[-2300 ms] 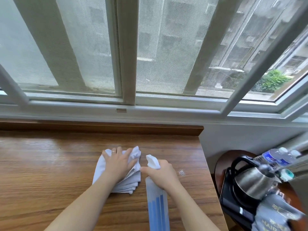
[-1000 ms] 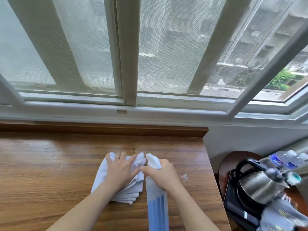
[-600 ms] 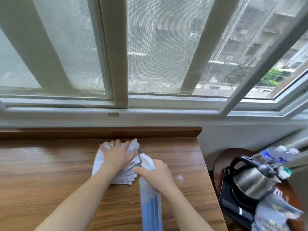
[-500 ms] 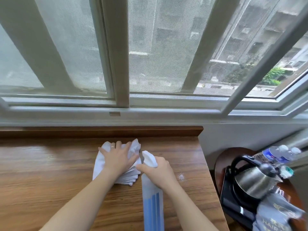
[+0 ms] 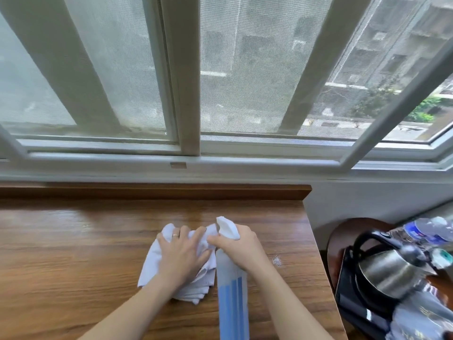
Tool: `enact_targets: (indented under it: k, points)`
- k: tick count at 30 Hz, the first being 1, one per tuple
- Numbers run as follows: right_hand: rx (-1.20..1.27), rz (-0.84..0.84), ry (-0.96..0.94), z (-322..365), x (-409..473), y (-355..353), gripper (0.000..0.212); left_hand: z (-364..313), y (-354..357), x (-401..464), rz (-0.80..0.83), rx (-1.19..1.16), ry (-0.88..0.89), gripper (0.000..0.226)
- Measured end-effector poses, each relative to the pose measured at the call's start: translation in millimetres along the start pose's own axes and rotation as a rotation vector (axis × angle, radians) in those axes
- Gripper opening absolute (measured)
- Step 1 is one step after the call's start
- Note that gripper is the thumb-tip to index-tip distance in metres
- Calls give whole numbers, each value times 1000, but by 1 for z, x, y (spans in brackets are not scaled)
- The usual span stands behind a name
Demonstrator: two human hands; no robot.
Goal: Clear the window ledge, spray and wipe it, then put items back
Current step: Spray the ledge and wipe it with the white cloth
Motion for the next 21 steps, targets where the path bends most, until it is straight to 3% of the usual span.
enact_targets:
  k: [4, 11, 17, 21]
  points:
    - [3, 18, 18, -6, 4, 3, 31, 4, 0, 15, -74, 29, -6, 49]
    - [33, 24, -11, -6, 3, 2, 22, 16, 7, 72, -2, 82, -103, 50]
    - [12, 14, -9, -8, 1, -1, 40, 15, 11, 86, 54, 80, -108, 40]
    - [12, 14, -25, -5, -3, 0, 30, 16, 14, 79, 75, 71, -83, 41]
Point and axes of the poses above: each hand's wrist, its own x-axis towards the middle knuckle, its own y-axis out of the palm, z = x × y, the point moved 10 cm from there along x, towards the middle knuckle, and after that the axes turned 1 degree about x, right-handed, at the moved point
